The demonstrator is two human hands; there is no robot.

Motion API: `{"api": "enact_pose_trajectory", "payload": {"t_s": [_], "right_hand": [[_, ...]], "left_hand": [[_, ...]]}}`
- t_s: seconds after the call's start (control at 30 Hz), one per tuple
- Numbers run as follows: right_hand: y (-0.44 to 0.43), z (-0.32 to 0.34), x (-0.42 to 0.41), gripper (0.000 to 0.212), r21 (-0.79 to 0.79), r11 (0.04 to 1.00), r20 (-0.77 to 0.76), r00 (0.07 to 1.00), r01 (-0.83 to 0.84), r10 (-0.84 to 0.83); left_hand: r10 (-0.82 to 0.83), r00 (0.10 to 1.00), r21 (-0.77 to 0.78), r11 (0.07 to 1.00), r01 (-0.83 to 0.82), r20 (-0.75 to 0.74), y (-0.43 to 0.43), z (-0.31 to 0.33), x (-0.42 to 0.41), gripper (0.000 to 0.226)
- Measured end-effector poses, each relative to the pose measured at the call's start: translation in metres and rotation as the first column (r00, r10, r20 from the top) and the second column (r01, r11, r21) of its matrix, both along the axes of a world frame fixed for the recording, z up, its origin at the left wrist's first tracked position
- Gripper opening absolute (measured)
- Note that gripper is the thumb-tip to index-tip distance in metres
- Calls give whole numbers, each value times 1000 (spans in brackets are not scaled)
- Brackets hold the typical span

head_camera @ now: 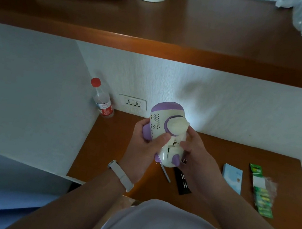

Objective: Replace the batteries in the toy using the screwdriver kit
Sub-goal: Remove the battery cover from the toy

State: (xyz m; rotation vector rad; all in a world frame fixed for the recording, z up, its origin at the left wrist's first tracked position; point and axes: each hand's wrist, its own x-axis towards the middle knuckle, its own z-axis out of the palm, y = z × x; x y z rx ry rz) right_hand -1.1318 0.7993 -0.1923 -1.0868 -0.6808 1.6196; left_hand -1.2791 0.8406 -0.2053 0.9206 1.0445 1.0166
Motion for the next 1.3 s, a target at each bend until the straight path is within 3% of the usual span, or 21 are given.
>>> {"api": "enact_pose_trajectory", "payload": {"t_s": [0.1, 0.2, 0.27, 0.37, 0.5, 0.9, 1.0, 1.1, 1.17, 1.2, 1.27, 1.3], "right_hand": [[-5, 6, 4, 46, 12, 1000, 351, 936, -6, 2], [-11, 7, 12, 42, 93, 995, 663, 747, -25, -43], [-14, 8, 16, 42, 179, 982, 790, 604, -65, -104], [-14, 13, 19, 45, 256, 960, 867, 468, -117, -174], [-12, 16, 17, 53, 285, 943, 911, 354, -174, -210], [-3, 6, 4, 41, 253, 948, 941, 280, -196, -193], [-4, 2, -2, 38, 245, 958, 926, 330, -148, -186], [-4, 1, -5, 30, 215, 974, 848, 509, -68, -151], [-2, 0, -5, 21, 165, 986, 758, 642, -21, -113], [0, -2, -4, 16, 112, 993, 676, 732, 21, -92], [5, -10, -5, 12, -78, 986, 359, 927, 146, -109], [7, -15, -6, 14, -182, 963, 205, 966, 197, -159]], "left_hand": [[18, 999, -35, 999, -16, 38, 2, 1, 3, 79], [32, 999, -51, 998, -30, 41, 5, 1, 6, 78], [46, 999, -58, 997, -44, 29, 7, 0, 9, 76], [81, 997, -57, 995, -80, 11, 7, -2, 13, 79], [143, 990, -68, 988, -142, 9, 7, -4, 18, 82], [247, 968, -159, 954, -252, -50, -2, -25, 21, 52], [250, 967, -184, 949, -254, -47, -5, -27, 15, 58], [250, 967, -220, 942, -252, -38, -5, -27, 6, 80], [251, 967, -249, 935, -251, -29, -4, -29, -3, 82], [247, 968, -259, 934, -247, -30, -3, -31, -9, 76], [230, 973, -268, 935, -231, -38, -2, -36, -21, 65], [220, 974, -272, 936, -224, -43, -2, -38, -28, 65]]}}
